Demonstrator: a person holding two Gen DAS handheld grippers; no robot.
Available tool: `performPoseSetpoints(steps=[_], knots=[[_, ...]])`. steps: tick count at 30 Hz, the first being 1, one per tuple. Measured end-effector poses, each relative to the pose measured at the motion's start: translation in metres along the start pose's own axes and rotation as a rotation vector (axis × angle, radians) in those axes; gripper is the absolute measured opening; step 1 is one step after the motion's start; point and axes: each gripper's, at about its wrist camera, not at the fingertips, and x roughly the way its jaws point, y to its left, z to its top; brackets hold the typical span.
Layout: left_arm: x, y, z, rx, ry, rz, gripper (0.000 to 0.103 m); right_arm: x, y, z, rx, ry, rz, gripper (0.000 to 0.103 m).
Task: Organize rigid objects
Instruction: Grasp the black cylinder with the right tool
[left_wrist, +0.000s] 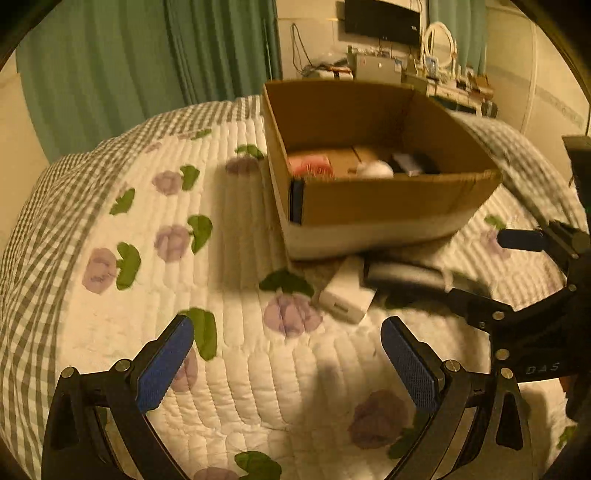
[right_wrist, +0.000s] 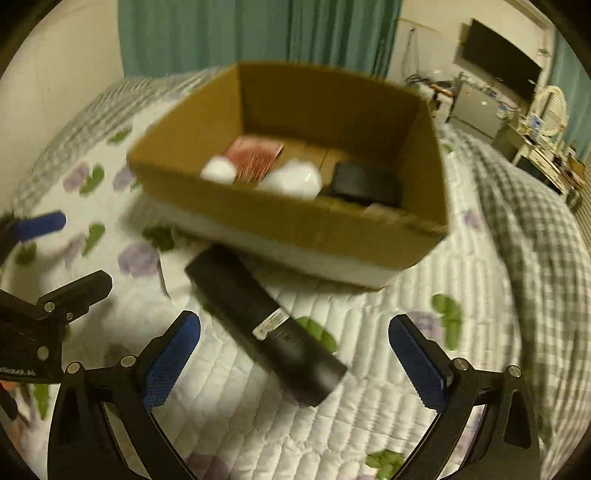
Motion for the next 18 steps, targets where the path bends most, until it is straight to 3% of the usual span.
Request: performPoseSetpoints(steps=[3, 6, 7, 14, 18], knots=[[0.005, 0.002, -0.006, -0.012, 0.025, -0.008, 0.103, 0.017, 0.011, -0.005, -0.049, 0.038, 0.032, 0.096], [0.007, 0.004, -0.010, -0.017, 0.038, -0.001, 0.103, 0.032, 0.020, -0.009, -0.102, 0.095, 0.033, 0.080], [0.008, 0.004, -0.011, -0.020, 0.043, 0.001, 0.103, 0.036, 0.021, -0.010, -0.101, 0.112, 0.048, 0.079], [0.008, 0.009, -0.010, -0.049, 0.061, -0.033, 0.103, 0.048, 0.013, -0.013, -0.099, 0.140, -0.006, 0.057], [0.004, 0.005, -0.007, -0.036, 0.052, -0.038, 0.103, 0.033, 0.011, -0.021, -0.086, 0.140, 0.011, 0.034]])
